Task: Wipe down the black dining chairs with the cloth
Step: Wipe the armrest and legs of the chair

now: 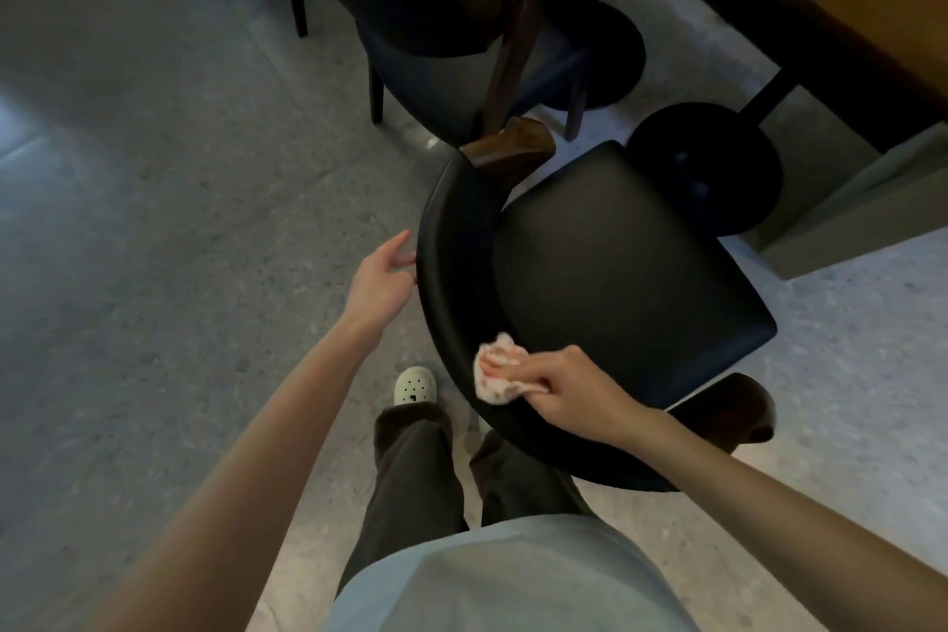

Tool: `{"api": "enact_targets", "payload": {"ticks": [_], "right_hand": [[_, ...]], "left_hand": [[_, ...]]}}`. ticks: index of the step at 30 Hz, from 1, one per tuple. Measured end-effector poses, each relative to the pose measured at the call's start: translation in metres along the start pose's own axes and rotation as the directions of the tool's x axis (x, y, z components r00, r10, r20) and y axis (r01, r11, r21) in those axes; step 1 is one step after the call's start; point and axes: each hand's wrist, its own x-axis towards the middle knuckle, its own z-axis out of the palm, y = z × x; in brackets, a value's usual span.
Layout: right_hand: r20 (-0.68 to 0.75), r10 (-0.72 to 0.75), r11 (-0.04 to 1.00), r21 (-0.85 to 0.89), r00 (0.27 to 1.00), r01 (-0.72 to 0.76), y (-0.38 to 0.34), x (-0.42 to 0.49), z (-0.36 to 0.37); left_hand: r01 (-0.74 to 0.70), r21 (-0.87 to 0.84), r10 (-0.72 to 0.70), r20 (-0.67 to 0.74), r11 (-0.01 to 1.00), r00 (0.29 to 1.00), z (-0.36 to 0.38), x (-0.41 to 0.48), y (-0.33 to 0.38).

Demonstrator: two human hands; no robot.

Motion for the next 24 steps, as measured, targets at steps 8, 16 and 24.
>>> {"api": "enact_targets", "payload": {"ticks": [8,16,24], "right_hand": [[-0.441,0.083,0.975,0.219,0.894,0.017,-0.001,0.071,-0.046],[-0.514,0.253,0.913,0.407,0.820,-0.027,-0.008,0.194,-0.050],[-0.245,0.135,0.947,0.317,0.960,-0.053,0.020,0.096,0.012]], "left_hand": [[-0.120,0.165,0.124,-0.015,0.979,0.992,0.013,0.029,0.016],[-0.207,0.267,0.222,-0.029,0.941,0.975,0.016,0.055,0.010],[-0.182,0.154,0.191,-0.049,0.971,0.980,0.017,0.052,0.006]]}}
